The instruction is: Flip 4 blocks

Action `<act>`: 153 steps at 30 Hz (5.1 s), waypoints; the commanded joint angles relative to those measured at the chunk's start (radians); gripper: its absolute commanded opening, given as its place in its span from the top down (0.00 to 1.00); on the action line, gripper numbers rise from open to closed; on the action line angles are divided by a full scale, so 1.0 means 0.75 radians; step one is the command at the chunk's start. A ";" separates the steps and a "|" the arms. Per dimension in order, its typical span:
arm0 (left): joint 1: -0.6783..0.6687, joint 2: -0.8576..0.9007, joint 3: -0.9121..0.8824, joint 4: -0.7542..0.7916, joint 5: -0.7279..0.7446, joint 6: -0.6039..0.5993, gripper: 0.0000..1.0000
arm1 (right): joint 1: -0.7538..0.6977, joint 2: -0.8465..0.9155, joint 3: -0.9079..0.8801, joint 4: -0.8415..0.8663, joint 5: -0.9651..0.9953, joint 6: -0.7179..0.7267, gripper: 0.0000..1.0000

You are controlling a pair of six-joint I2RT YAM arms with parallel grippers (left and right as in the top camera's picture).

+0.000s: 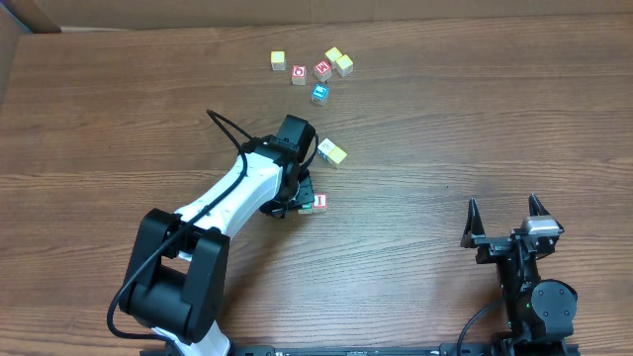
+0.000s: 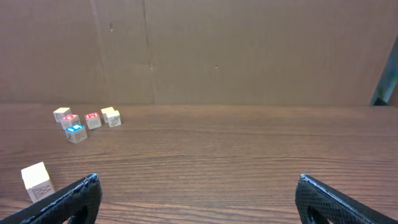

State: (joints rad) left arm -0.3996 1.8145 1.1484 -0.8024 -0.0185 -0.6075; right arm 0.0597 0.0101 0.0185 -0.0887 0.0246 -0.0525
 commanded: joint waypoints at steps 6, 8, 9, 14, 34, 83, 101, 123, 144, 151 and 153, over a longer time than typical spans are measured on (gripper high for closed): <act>-0.010 0.005 -0.012 0.020 0.011 0.003 0.96 | -0.004 -0.009 -0.014 0.010 -0.006 -0.001 0.00; -0.009 0.004 -0.011 0.019 0.011 0.033 0.96 | -0.004 -0.009 -0.014 0.009 -0.006 -0.001 0.00; -0.006 0.004 -0.008 0.016 0.010 0.056 0.96 | -0.004 -0.009 -0.014 0.010 -0.006 -0.001 0.00; 0.041 -0.005 0.078 -0.084 -0.024 0.073 0.96 | -0.004 -0.009 -0.014 0.010 -0.006 -0.001 0.00; 0.455 -0.113 0.454 -0.431 0.019 0.192 0.07 | -0.003 -0.009 -0.014 0.107 -0.124 0.006 0.00; 0.777 -0.113 0.454 -0.450 0.040 0.182 0.00 | 0.103 2.375 2.668 -1.642 -0.927 0.423 0.96; 0.777 -0.113 0.454 -0.450 0.040 0.182 0.00 | 0.840 2.952 2.591 -1.521 0.069 0.779 0.96; 0.777 -0.113 0.454 -0.450 0.041 0.182 0.00 | 0.799 3.097 2.531 -0.997 0.673 0.778 0.83; 0.777 -0.113 0.455 -0.450 0.041 0.182 0.00 | 0.688 3.081 2.654 -1.085 0.094 0.769 0.04; 0.777 -0.113 0.455 -0.450 0.040 0.182 0.00 | 0.721 3.102 2.653 -1.128 0.047 0.769 0.30; 0.777 -0.113 0.454 -0.450 0.040 0.182 0.00 | 0.733 3.107 2.644 -1.132 0.067 0.769 0.27</act>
State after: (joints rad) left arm 0.1787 1.7466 1.4689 -1.1378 0.0151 -0.4862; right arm 0.5877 2.3318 1.9968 -0.9382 0.0849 0.5232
